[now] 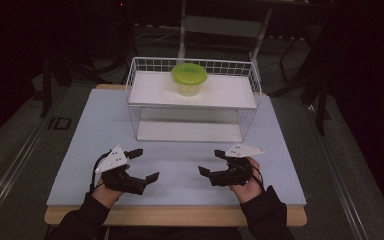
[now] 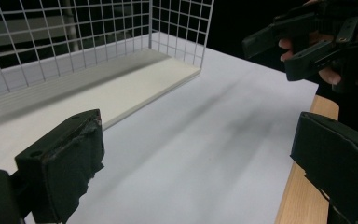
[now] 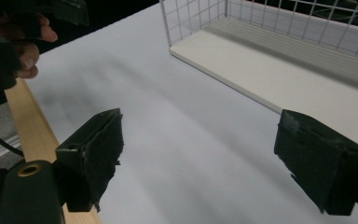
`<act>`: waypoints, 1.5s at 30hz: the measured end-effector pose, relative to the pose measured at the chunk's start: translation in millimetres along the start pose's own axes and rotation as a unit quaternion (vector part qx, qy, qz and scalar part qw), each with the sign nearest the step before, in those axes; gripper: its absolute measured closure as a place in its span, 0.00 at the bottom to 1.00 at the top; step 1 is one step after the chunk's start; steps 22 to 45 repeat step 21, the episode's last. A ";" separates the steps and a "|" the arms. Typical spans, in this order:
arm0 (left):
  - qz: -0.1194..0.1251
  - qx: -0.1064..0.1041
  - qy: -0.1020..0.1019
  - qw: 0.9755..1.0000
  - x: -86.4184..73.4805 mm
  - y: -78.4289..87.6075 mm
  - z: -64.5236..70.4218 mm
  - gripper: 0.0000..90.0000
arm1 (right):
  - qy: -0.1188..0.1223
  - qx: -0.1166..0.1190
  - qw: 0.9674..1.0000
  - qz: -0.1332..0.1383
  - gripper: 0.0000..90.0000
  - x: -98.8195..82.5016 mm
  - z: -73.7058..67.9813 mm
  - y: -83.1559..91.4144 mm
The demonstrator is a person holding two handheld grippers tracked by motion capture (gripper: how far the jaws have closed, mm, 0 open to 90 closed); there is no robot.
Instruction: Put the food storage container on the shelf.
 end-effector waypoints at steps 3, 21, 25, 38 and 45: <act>-0.007 0.002 -0.006 1.000 -3.4 0.7 0.9 0.04 | 0.000 -0.006 1.000 0.003 0.17 -4.6 2.7 4.5; -0.029 0.019 -0.029 0.999 -12.9 0.1 0.4 0.04 | 0.016 -0.023 0.999 -0.020 0.20 -23.7 8.8 3.9; -0.029 0.019 -0.029 0.999 -12.9 0.1 0.4 0.04 | 0.016 -0.023 0.999 -0.020 0.20 -23.7 8.8 3.9; -0.029 0.019 -0.029 0.999 -12.9 0.1 0.4 0.04 | 0.016 -0.023 0.999 -0.020 0.20 -23.7 8.8 3.9; -0.029 0.019 -0.029 0.999 -12.9 0.1 0.4 0.04 | 0.016 -0.023 0.999 -0.020 0.20 -23.7 8.8 3.9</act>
Point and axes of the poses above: each handheld gripper's, and its own axes: y roughly backward along the jaws, x roughly out of its top, z roughly to its right, the point moved 4 cm from there along -y, roughly forward along the jaws, and after that the axes turned 3 degrees about x, right-handed, at the moved point
